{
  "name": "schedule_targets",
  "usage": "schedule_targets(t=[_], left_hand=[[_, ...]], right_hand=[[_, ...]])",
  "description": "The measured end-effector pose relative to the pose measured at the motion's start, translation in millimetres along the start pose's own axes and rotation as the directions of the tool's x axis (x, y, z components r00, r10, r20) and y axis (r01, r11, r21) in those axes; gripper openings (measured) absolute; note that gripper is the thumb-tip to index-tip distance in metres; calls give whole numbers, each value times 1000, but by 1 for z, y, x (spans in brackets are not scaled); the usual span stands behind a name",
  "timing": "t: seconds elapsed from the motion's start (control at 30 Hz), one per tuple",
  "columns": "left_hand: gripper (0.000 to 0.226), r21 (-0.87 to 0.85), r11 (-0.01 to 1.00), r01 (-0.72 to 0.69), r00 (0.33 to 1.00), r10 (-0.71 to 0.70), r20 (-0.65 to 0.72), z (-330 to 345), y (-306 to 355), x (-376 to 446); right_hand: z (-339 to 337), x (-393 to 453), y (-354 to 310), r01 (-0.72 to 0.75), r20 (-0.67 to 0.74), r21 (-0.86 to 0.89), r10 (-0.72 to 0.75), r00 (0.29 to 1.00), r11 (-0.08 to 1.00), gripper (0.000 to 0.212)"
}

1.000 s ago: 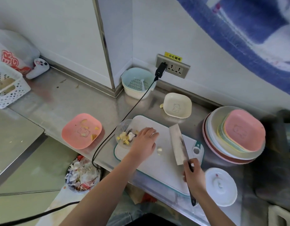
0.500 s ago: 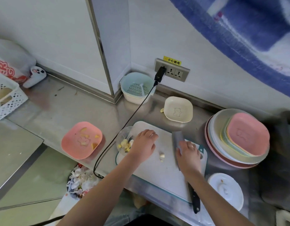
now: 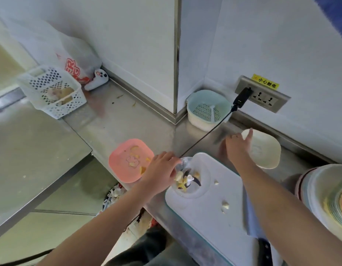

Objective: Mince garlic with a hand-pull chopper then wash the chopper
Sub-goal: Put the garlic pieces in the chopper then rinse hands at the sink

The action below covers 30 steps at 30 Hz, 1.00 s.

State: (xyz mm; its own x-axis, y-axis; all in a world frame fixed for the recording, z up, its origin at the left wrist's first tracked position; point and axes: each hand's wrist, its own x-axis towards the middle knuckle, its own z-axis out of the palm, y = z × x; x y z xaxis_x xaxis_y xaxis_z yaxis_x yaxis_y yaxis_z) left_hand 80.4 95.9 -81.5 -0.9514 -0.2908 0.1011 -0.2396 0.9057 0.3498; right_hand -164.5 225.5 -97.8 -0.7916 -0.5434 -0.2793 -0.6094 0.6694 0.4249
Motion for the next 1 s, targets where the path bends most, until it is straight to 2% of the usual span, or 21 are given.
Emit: schedule_targets(t=[0.17, 0.27, 0.33, 0.4, 0.47, 0.57, 0.63, 0.7, 0.77, 0.83, 0.93, 1.0], left_hand=[[26, -7, 999, 33, 999, -33, 4, -2, -16, 0], [27, -36, 999, 10, 999, -9, 34, -3, -10, 2], [29, -65, 998, -9, 998, 12, 54, -4, -2, 5], [31, -84, 996, -5, 995, 13, 95, -3, 7, 9], [29, -104, 995, -8, 990, 22, 136, 1, 15, 14], [24, -108, 994, -35, 980, 55, 192, 7, 23, 18], [24, -111, 992, -54, 975, 77, 209, 10, 27, 20], [25, -105, 992, -74, 974, 94, 206, 14, 31, 22], [25, -113, 991, -70, 976, 92, 195, 17, 33, 23], [25, -120, 989, -82, 978, 103, 182, 19, 36, 22], [26, -111, 985, -130, 971, 149, 185, 19, 39, 22], [25, -113, 983, -143, 968, 163, 192, 20, 38, 25]], right_hand=[[2, -1, 6, 77, -99, 38, -73, 992, 996, 37], [3, -24, 6, 77, -213, 276, -18, 977, 958, 29], [8, -51, 0, 83, -236, 551, 60, 970, 830, 27], [21, -81, -6, 105, -197, 739, 64, 978, 665, 26], [40, -107, -7, 37, -126, 835, 125, 984, 549, 24], [60, -126, 3, -160, 21, 928, 379, 925, 337, 26], [65, -128, 11, -224, 96, 936, 415, 905, 271, 28], [61, -128, 10, -185, 93, 943, 315, 945, 276, 31], [53, -127, -2, -87, 49, 948, 129, 990, 306, 34], [46, -125, -18, -28, 42, 936, -32, 999, 352, 33], [40, -122, -36, 8, 23, 894, -65, 998, 448, 11], [42, -121, -43, -32, 39, 883, -5, 999, 468, 13]])
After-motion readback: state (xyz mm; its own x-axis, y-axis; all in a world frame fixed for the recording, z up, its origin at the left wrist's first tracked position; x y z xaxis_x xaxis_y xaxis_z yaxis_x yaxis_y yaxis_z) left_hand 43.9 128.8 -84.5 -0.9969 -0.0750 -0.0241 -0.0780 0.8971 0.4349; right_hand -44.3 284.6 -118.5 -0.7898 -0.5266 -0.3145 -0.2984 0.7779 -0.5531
